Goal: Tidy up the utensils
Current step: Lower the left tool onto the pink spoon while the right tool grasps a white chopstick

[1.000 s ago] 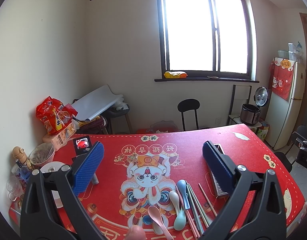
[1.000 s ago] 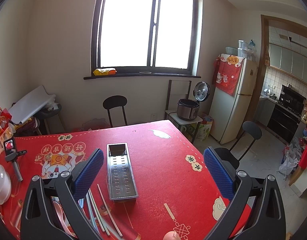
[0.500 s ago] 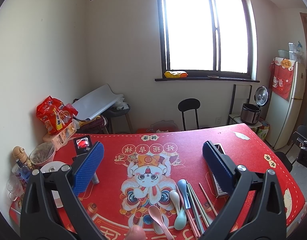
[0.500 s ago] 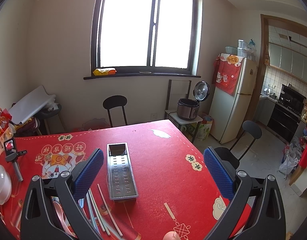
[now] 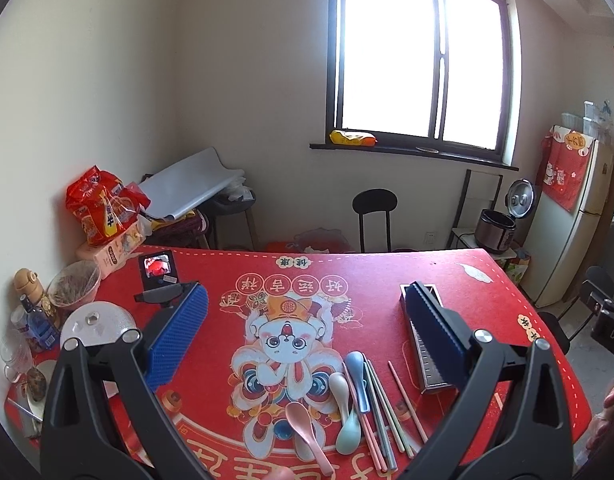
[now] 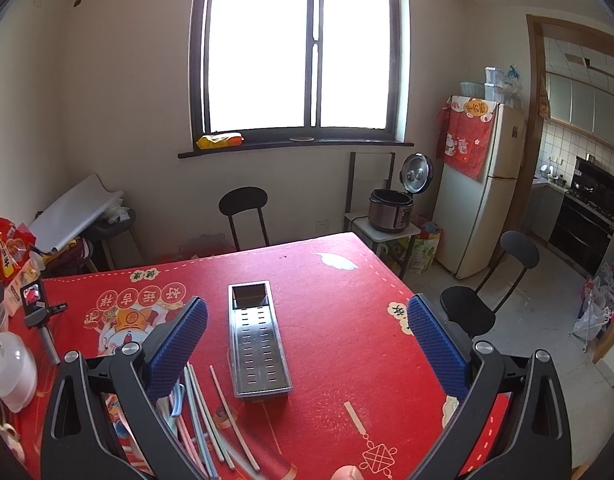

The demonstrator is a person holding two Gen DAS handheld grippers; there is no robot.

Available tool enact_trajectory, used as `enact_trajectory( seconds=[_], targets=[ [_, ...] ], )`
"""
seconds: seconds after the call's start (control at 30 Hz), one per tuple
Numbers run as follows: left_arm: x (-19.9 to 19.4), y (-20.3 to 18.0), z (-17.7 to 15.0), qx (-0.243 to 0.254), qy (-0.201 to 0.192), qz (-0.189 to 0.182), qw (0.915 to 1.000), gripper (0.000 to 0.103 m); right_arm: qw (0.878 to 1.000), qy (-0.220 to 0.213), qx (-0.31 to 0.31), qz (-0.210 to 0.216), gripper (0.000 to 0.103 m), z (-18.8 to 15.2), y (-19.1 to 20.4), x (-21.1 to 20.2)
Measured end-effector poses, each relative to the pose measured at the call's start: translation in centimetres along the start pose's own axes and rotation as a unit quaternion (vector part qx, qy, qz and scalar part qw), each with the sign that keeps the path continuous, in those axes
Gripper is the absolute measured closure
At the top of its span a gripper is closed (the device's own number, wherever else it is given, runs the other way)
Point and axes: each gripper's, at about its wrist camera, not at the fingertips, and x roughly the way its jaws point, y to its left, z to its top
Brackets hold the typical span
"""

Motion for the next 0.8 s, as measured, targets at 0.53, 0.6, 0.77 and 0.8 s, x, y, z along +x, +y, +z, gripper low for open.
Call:
enact_trajectory(
  seconds=[0.53,0.6,0.77,0.8],
  targets=[
    [7.4,8.2,-4.0,-0.038,0.127,0.044,0.9901,0.006,0.986,0.076,-0.029,0.146,0.005,-2.6,2.2,7.7],
    [8.4,8.6,-5.5,-0.041,0.147,0.041,0.9874,0.006,0.982,0.092,-0.078,0.146,0.005,-3.6,3.4,8.9],
    [11.1,7.8,-9.1,-0.019,0.195,0.022,0.9803,0.006,0.967,0.133,-0.125,0.178,0.005,-6.4,5.5,11.5],
    [11.6,7.6,-9.8,-0.019,0.205,0.012,0.9785,0.006,0.965,0.138,-0.137,0.178,0.005,-7.1,6.1,12.0]
  ],
)
